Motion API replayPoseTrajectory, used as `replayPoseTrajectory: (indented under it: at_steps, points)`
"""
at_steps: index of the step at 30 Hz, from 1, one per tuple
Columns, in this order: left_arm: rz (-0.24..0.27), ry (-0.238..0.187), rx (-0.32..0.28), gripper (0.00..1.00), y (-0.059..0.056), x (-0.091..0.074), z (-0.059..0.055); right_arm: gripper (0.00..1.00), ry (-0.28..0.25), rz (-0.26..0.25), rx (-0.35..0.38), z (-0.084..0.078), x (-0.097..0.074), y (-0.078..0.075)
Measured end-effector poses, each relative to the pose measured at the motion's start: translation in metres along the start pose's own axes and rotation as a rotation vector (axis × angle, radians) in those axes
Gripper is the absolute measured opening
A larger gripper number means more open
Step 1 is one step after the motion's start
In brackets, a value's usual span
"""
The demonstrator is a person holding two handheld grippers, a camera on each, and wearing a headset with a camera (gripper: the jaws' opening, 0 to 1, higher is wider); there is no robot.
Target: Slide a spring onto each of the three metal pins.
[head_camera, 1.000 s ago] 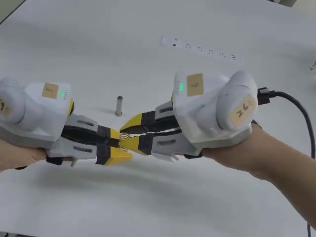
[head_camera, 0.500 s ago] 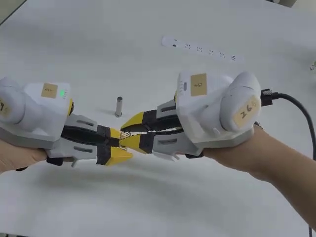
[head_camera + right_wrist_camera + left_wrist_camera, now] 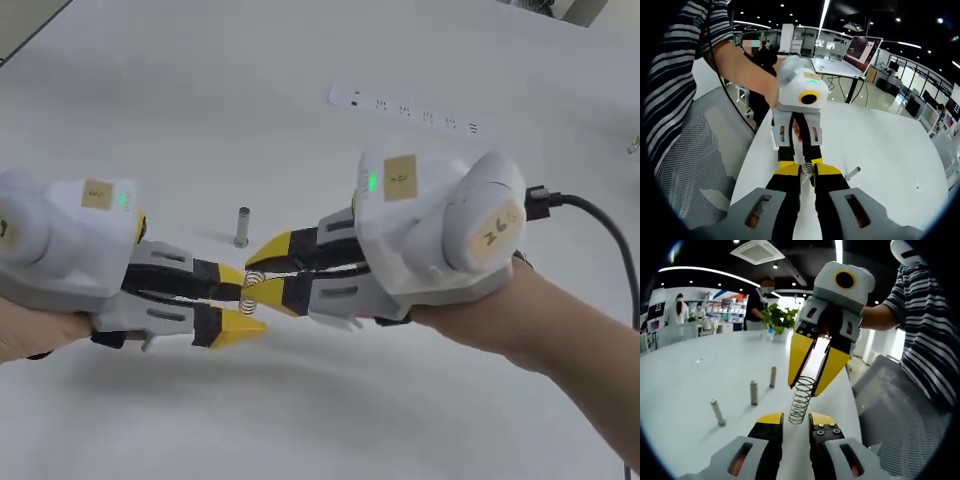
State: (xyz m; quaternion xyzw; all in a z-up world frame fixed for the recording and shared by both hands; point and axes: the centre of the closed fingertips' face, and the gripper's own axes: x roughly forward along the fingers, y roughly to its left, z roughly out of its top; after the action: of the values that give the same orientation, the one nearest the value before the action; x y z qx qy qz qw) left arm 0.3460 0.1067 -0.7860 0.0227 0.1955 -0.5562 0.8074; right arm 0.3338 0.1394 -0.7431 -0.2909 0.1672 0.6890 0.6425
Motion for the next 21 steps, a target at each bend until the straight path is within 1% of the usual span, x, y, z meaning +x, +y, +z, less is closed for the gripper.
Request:
replayPoseTrajectory:
  at_steps: [6, 9, 14, 21]
  points:
    - [0.033, -0.004, -0.012, 0.19, 0.006, -0.007, -0.003, 0.07, 0.003, -0.007, -0.001, 0.0, 0.0, -0.003]
    - [0.053, -0.006, -0.029, 0.22, 0.009, -0.011, -0.004, 0.07, 0.003, -0.011, 0.0, -0.001, -0.001, -0.005]
    - [0.09, -0.019, -0.037, 0.31, 0.015, -0.016, -0.004, 0.07, 0.005, -0.018, 0.0, -0.002, -0.002, -0.007]
    - [0.118, -0.023, -0.05, 0.38, 0.018, -0.021, -0.006, 0.07, 0.009, -0.025, 0.003, -0.004, -0.003, -0.007]
